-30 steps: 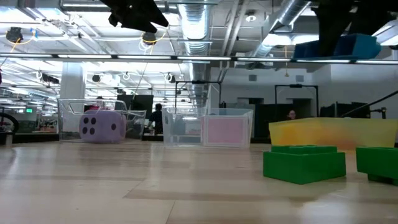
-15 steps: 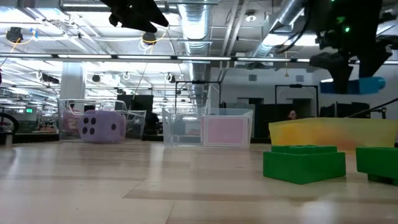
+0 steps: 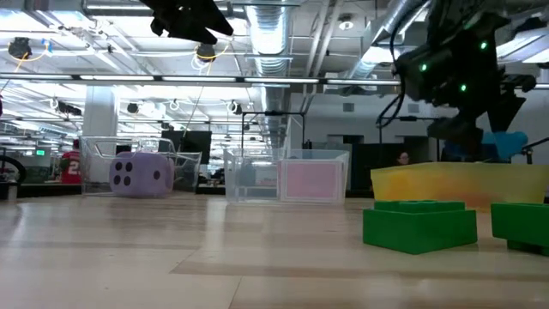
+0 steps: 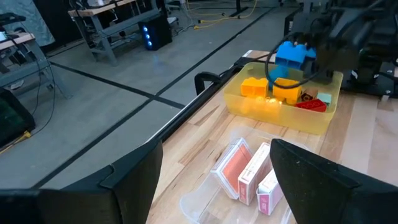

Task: Pick & Place Toys
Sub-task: Put the blue game piece into the yellow bin

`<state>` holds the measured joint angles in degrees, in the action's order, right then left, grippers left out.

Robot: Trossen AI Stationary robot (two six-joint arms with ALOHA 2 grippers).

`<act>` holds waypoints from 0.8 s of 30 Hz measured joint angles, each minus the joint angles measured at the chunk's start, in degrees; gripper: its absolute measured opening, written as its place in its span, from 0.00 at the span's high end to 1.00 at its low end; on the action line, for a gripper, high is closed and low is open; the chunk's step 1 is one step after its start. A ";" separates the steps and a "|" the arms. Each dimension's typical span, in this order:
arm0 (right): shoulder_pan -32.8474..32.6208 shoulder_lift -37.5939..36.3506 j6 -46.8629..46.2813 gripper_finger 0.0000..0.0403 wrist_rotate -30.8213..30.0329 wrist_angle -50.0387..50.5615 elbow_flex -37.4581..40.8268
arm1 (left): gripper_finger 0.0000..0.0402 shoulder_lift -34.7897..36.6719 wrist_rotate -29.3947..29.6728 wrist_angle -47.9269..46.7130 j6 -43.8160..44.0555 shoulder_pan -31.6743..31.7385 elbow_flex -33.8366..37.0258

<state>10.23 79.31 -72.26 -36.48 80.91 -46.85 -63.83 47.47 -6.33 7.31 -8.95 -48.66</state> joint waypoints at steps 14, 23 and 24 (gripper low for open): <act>2.04 7.30 -1.48 0.33 -2.82 -5.82 4.06 | 0.27 0.00 0.00 -0.04 0.04 0.00 0.00; 2.13 8.31 -1.43 0.33 -2.86 -6.65 4.06 | 0.27 0.00 -0.01 -0.06 0.04 0.00 0.00; 2.04 8.10 -1.43 0.33 -2.82 -6.65 4.09 | 0.27 0.00 0.00 -0.05 0.04 0.00 0.00</act>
<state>12.27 87.41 -73.69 -39.30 74.26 -42.76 -63.83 47.47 -6.39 7.35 -8.95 -48.66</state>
